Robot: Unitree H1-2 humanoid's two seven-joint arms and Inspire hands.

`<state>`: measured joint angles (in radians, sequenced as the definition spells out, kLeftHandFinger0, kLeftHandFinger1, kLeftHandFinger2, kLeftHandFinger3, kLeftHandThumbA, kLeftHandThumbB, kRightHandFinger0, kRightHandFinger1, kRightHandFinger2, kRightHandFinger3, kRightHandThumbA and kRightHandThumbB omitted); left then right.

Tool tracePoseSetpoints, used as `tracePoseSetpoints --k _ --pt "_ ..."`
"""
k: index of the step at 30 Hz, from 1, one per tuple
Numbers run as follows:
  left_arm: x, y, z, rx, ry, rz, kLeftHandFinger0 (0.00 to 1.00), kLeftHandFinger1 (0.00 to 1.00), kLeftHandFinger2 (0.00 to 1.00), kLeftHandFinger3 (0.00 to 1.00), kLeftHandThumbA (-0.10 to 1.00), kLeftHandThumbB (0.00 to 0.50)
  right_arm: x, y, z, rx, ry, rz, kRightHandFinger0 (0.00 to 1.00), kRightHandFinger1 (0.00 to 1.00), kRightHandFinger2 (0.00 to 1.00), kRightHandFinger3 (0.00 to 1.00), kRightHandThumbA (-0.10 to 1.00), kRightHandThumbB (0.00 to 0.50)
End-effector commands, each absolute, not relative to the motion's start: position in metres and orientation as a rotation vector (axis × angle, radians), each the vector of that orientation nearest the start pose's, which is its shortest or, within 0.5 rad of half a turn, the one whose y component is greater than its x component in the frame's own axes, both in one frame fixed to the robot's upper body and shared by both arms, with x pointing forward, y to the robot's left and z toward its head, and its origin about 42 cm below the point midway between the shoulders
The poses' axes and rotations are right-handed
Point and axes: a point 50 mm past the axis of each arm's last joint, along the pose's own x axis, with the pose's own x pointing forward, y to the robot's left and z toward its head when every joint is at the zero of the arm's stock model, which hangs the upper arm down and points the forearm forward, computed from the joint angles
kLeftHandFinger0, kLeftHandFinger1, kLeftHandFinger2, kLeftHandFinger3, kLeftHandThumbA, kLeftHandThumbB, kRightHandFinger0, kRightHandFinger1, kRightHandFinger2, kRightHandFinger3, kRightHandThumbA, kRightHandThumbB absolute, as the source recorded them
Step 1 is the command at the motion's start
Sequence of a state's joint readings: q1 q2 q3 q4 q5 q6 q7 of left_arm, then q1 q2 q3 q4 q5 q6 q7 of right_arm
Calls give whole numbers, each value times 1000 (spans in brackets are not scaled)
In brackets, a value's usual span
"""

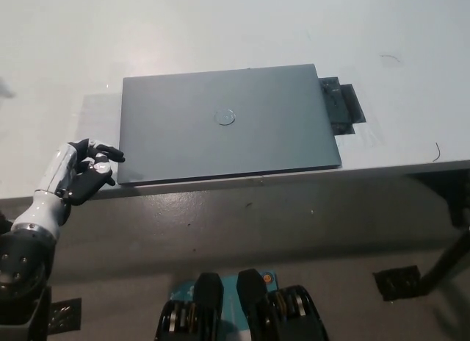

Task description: The robot uses its right hand to push down on the lid of a laptop kept in the middle of the desk to close it

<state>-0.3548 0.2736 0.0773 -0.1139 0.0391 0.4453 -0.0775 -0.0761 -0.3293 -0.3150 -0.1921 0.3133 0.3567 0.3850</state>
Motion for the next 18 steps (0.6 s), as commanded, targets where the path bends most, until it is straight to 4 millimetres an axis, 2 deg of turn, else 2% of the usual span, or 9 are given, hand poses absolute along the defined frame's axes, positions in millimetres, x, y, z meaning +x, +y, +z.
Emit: tracePoseSetpoints --k 1,3,4,5,11,15,18 --pt "387 295 244 286 -79 11 63 303 524 510 -34 160 294 -367 195 -15 -77 122 1000 1000 1000 1000 436 306" --pt "388 295 244 284 -84 15 66 305 526 512 -37 160 294 -367 195 -14 -74 122 1000 1000 1000 1000 432 305" --pt "388 295 245 270 -76 25 19 273 504 500 -37 164 295 -367 194 -14 -78 121 1000 1000 1000 1000 428 310" --pt "388 295 245 270 -75 25 17 272 503 500 -37 164 295 -367 194 -14 -79 120 1000 1000 1000 1000 428 309" --pt "390 291 247 286 -73 27 87 329 546 546 -2 145 300 -370 200 -31 -96 121 1000 1000 1000 1000 438 326" --pt "391 290 249 284 -76 32 79 309 511 519 16 162 301 -370 203 -32 -96 121 1000 1000 1000 1000 430 333" --pt "389 289 249 274 -80 30 147 388 543 573 -8 148 302 -370 203 -34 -98 123 1000 1000 1000 1000 423 332"
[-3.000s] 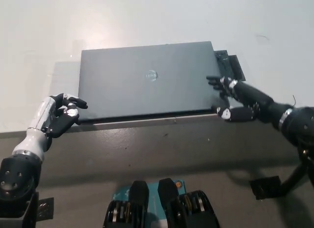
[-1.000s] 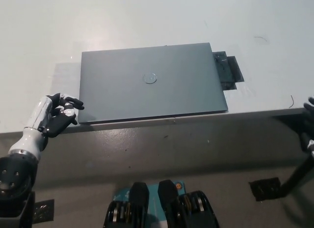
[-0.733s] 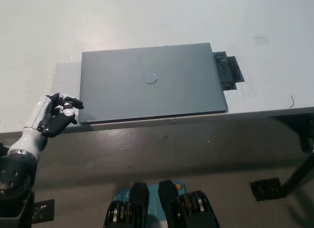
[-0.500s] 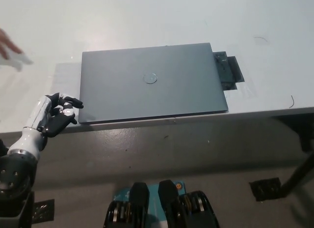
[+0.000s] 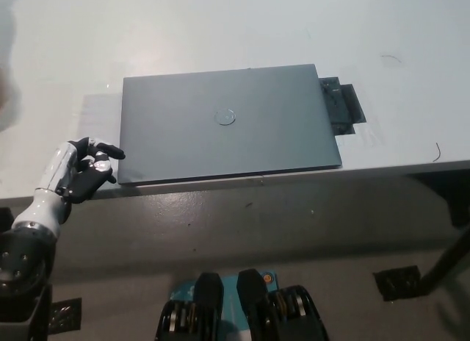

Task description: The robot uses its right hand to push down on the lid of a laptop kept in the middle of the desk to close it

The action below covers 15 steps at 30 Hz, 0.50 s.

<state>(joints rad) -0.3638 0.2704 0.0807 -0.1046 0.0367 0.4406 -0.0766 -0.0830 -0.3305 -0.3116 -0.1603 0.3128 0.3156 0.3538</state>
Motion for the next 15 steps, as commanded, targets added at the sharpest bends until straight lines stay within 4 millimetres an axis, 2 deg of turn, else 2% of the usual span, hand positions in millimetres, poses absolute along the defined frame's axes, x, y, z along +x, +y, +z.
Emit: tracePoseSetpoints --k 1,5,7,11,13,15 --pt "389 289 249 281 -78 31 167 399 552 585 -4 144 302 -370 204 -32 -97 126 1000 1000 1000 1000 416 323" --pt "389 288 249 282 -78 31 157 402 585 581 10 145 303 -371 205 -54 -101 126 1000 1000 1000 1000 430 327" --pt "390 289 249 277 -74 32 152 398 558 560 28 149 304 -370 206 -54 -108 132 1000 1000 1000 1000 415 313" --pt "389 289 245 268 -82 23 76 344 529 548 -18 135 303 -371 206 -65 -104 132 1000 1000 1000 1000 404 308" --pt "389 289 245 268 -82 23 84 345 538 547 -10 142 302 -370 206 -67 -101 128 1000 1000 1000 1000 414 322" --pt "387 289 243 265 -78 27 141 380 564 575 6 151 302 -370 207 -73 -100 132 1000 1000 1000 1000 423 335"
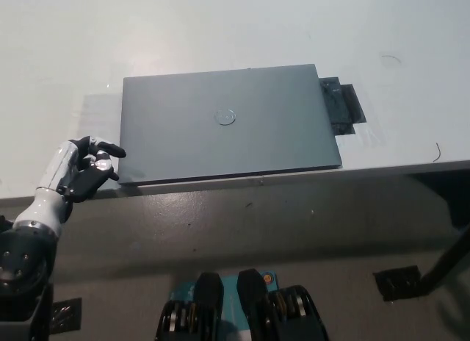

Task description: The robot uses its right hand to push down on the lid of a laptop kept in the middle of the desk to close it

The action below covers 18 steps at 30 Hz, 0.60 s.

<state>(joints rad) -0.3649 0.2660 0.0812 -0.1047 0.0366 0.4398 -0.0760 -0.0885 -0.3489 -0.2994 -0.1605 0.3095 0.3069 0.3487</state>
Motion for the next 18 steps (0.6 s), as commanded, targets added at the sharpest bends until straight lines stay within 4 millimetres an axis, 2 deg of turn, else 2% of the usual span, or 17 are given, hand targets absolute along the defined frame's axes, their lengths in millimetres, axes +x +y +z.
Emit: tracePoseSetpoints --k 1,4,9,13,18 --pt "386 289 242 265 -76 28 144 381 563 576 8 151 302 -370 207 -76 -100 134 1000 1000 1000 1000 425 334" --pt "386 289 242 261 -72 30 163 399 571 586 8 153 302 -370 207 -81 -101 138 1000 1000 1000 1000 401 309" --pt "386 288 242 259 -75 32 167 394 561 601 -8 148 302 -370 208 -80 -107 142 1000 1000 1000 1000 396 319" --pt "385 289 242 262 -73 31 214 427 567 613 8 140 302 -370 208 -92 -101 138 1000 1000 1000 1000 388 308" --pt "385 289 241 260 -74 33 175 413 553 601 -5 140 303 -371 209 -89 -103 141 1000 1000 1000 1000 397 329"
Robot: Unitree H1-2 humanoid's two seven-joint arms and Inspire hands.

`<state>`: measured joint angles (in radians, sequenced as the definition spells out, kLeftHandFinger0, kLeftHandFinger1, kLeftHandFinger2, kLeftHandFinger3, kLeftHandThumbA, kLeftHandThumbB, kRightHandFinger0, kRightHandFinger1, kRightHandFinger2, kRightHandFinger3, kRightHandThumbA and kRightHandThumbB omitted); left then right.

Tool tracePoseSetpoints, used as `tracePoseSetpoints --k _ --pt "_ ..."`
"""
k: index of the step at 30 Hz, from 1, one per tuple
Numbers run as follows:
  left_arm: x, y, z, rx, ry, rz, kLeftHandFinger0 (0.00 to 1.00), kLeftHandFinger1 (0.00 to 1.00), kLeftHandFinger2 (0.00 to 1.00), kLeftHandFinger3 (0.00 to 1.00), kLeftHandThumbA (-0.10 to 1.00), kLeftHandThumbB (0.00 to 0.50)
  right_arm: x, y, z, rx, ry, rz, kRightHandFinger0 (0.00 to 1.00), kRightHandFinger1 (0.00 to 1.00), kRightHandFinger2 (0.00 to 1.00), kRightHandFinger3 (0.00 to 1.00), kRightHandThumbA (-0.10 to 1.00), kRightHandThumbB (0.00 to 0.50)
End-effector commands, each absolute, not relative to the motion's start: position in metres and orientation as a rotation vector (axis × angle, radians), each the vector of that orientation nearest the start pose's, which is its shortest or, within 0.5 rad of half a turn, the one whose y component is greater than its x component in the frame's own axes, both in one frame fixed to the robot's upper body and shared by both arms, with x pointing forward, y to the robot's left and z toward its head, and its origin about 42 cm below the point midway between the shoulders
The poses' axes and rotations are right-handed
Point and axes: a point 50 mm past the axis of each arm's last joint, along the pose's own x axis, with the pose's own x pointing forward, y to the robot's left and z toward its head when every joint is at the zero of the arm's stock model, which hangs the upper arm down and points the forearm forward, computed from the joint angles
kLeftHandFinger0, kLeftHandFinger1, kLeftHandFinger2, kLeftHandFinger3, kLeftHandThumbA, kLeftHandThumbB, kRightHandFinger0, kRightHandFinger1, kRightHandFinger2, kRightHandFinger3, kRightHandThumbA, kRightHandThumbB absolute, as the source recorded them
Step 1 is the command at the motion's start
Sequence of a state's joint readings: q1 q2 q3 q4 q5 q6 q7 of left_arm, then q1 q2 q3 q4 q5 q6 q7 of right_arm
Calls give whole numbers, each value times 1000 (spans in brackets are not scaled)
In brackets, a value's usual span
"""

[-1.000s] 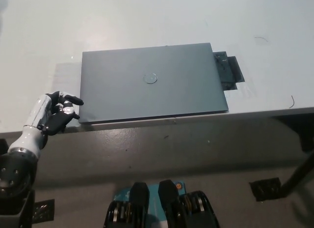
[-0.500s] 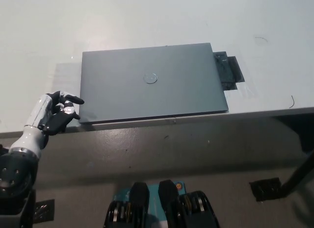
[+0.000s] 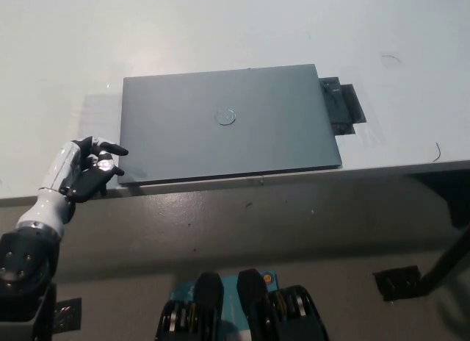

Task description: The robot uses its right hand to push down on the lid of a laptop kept in the middle of the desk to close it

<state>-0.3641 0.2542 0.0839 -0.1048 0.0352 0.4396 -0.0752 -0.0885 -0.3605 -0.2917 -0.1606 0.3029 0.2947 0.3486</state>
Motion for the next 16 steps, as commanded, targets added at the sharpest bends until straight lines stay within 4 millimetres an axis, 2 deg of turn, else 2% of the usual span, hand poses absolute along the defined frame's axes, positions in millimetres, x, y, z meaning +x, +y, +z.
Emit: tracePoseSetpoints --k 1,5,11,16 --pt "384 289 241 260 -70 34 170 418 577 607 -10 139 304 -371 210 -99 -109 143 1000 1000 1000 1000 400 320" --pt "384 289 240 259 -78 34 197 422 553 570 -13 136 305 -372 211 -85 -109 149 1000 1000 1000 1000 375 315" --pt "385 288 240 258 -87 35 137 392 549 537 -35 145 305 -371 212 -99 -101 146 1000 1000 1000 1000 398 329" --pt "384 288 240 256 -83 35 152 400 567 550 -43 141 304 -371 213 -118 -106 139 1000 1000 1000 1000 410 326"
